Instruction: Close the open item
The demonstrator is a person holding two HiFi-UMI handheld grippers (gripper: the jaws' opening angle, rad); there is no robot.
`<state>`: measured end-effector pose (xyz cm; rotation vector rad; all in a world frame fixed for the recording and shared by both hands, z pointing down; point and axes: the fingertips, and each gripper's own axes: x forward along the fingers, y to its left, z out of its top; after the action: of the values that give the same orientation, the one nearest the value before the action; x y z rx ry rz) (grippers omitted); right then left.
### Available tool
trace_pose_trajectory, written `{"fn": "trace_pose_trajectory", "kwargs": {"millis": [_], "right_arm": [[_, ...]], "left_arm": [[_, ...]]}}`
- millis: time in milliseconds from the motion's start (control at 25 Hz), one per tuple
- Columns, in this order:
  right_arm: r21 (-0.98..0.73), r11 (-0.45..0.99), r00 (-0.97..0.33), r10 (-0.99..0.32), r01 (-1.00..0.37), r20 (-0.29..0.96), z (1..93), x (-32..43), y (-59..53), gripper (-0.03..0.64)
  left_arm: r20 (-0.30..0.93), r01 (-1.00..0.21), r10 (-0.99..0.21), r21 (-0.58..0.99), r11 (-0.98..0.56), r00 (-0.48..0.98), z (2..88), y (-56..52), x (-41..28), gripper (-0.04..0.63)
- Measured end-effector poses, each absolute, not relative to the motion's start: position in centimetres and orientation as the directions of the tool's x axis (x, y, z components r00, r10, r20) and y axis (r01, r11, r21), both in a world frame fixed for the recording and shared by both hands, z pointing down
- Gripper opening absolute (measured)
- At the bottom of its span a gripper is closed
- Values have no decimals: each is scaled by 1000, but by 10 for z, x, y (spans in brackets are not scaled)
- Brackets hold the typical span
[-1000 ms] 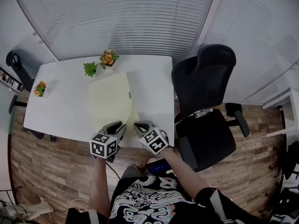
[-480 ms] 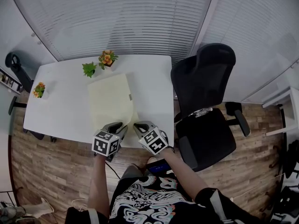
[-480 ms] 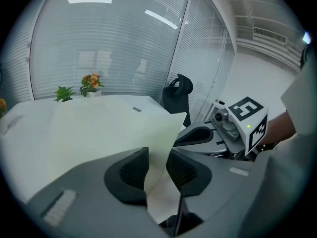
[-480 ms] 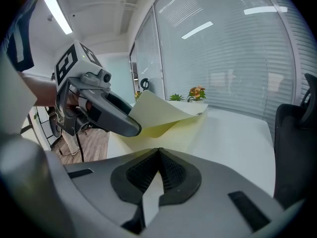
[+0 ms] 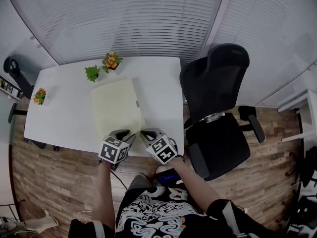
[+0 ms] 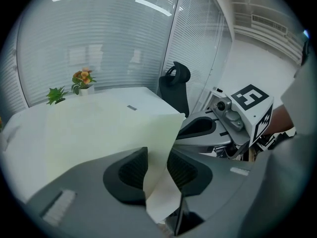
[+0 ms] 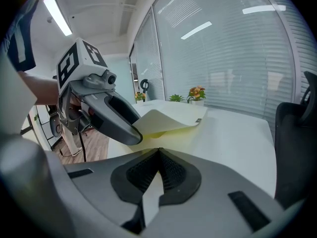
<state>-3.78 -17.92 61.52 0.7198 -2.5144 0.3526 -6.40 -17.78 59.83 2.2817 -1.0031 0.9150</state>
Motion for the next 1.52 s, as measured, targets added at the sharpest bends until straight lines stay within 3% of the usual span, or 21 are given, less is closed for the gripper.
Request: {"fn": "trace_pose_trajectory", "kwargs": {"millis": [600,1520], "right_arm": [[-116,820,-740,-431,-560,516,618,-38,-180,2],[-111,807,-726,-451,-580,519,614,-37,-179,3]], "left_arm": [[910,-632,-238,33,-774,339,622,-169,-52,152],[882,-688,-320,7,-726,346,620,-170,-49,166]]}}
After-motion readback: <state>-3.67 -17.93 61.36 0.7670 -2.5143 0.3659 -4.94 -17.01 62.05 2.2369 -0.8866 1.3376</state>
